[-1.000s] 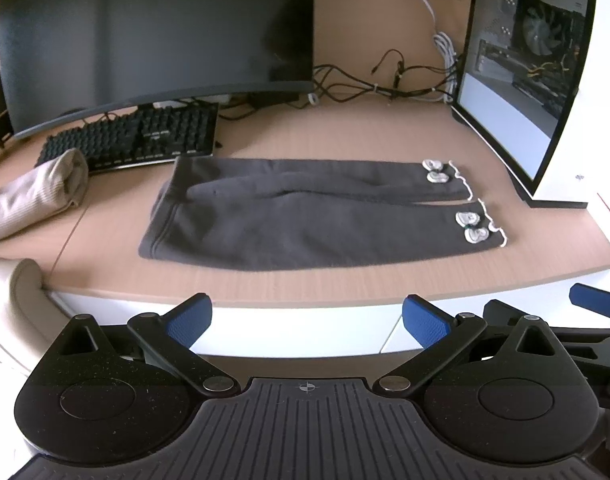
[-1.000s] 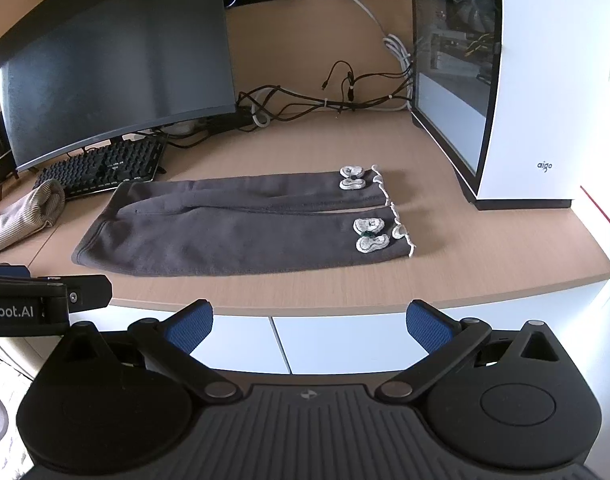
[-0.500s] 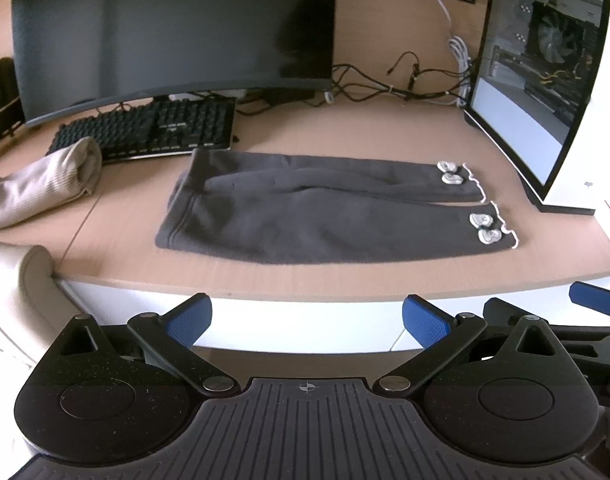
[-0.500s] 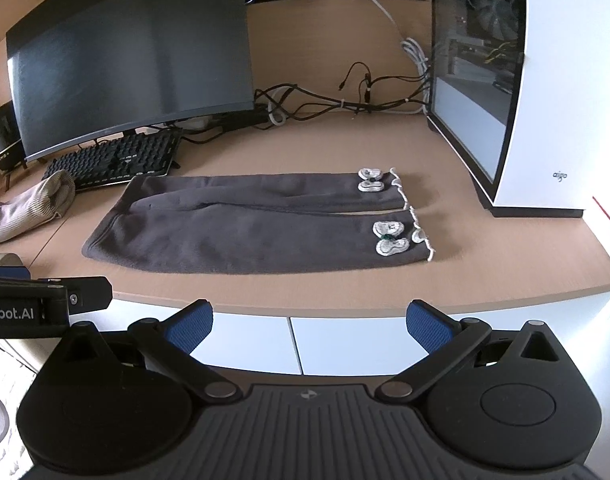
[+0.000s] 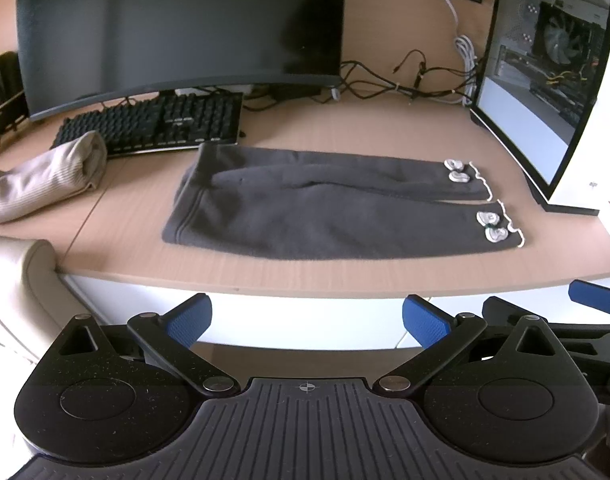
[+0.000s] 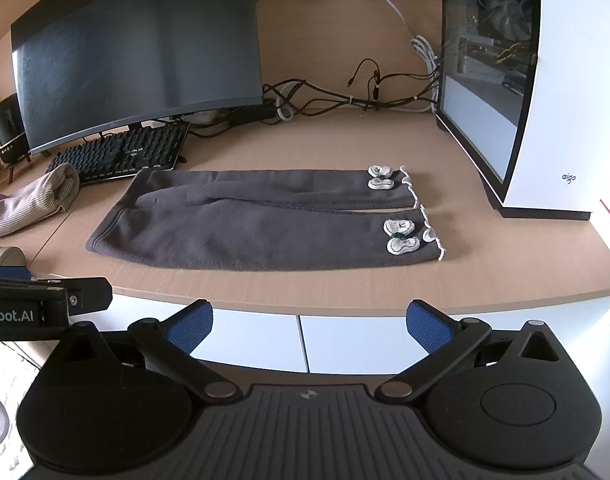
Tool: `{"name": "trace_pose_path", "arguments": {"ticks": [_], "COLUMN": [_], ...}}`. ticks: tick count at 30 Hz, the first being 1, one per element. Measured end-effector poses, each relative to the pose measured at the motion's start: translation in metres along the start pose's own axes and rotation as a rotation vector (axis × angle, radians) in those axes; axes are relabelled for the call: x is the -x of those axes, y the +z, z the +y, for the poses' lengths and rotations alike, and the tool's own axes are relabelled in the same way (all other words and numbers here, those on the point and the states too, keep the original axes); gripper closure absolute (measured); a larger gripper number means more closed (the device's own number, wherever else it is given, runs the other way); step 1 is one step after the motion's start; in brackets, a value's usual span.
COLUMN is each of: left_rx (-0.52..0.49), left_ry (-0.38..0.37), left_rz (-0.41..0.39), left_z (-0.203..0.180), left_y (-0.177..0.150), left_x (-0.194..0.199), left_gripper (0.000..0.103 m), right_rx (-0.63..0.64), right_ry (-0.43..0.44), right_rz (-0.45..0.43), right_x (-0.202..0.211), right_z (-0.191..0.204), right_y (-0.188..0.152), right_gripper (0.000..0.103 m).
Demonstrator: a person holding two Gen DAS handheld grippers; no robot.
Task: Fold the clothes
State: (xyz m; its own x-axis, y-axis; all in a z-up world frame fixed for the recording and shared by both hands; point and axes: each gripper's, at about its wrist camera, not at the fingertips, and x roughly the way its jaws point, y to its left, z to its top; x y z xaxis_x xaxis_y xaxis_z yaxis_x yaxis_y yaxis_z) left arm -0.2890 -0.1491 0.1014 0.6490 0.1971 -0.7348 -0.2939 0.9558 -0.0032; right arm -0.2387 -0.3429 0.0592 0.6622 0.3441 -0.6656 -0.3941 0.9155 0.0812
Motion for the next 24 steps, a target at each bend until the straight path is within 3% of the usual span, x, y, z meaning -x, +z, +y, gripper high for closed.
{"name": "trace_pose_path", "arguments": {"ticks": [24], "left_rx": [-0.010], "left_ry": [-0.009], "left_rz": [0.016], "left_z": [0.0096], "left_y": [0.0015], "left_x": [-0.0060], "left_gripper": [0.000], "right_rx": [-0.004], "right_ry": [-0.007], "right_rz": [0.020], "right_x": [-0.0055], "right_z": [0.0062], "right_y": [0.0010], "right_gripper": [0.000]}}
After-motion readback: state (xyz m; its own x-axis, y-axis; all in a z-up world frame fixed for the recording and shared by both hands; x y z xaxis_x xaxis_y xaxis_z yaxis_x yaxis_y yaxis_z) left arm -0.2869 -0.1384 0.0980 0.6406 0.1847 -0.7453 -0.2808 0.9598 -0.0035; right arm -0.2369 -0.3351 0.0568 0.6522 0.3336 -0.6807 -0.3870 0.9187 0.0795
